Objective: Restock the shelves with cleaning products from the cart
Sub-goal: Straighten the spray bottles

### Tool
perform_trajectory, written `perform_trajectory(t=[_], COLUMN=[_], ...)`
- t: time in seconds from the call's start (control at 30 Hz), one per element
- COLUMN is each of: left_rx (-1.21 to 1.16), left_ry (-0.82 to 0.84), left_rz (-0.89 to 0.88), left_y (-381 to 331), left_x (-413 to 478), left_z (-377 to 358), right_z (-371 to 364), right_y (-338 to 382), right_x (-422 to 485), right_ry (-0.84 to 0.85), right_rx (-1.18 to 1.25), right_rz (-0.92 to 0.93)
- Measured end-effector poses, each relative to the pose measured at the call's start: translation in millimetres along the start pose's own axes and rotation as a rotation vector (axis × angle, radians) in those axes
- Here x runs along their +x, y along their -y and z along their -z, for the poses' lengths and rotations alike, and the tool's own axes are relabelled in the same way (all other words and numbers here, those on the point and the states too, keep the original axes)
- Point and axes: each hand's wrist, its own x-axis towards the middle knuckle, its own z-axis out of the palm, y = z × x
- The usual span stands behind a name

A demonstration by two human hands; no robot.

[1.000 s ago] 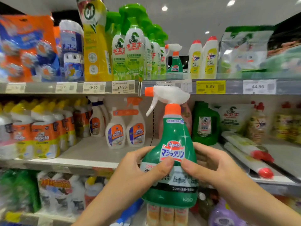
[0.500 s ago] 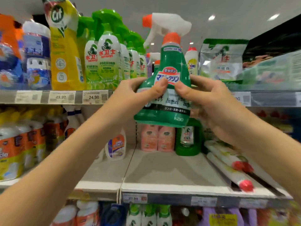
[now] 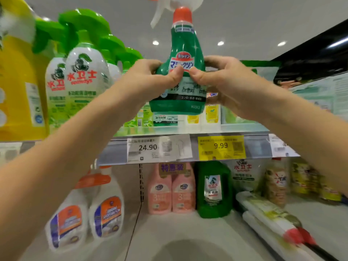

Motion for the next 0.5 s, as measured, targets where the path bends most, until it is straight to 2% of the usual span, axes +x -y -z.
perform_trajectory(t=[0.33, 0.5], left_rx=[0.465, 0.688], left_ry=[0.173, 0.204], left_rz=[0.147, 0.206], left_y=[24, 21], left_x=[7, 10], left_z=[-3, 2], right_z=[10, 16], right_y=[-37, -32], right_x=[21, 32], right_ry=[0.175, 0.275], right_rx=[-0.034, -0.182], right_rz=[-0.143, -0.205])
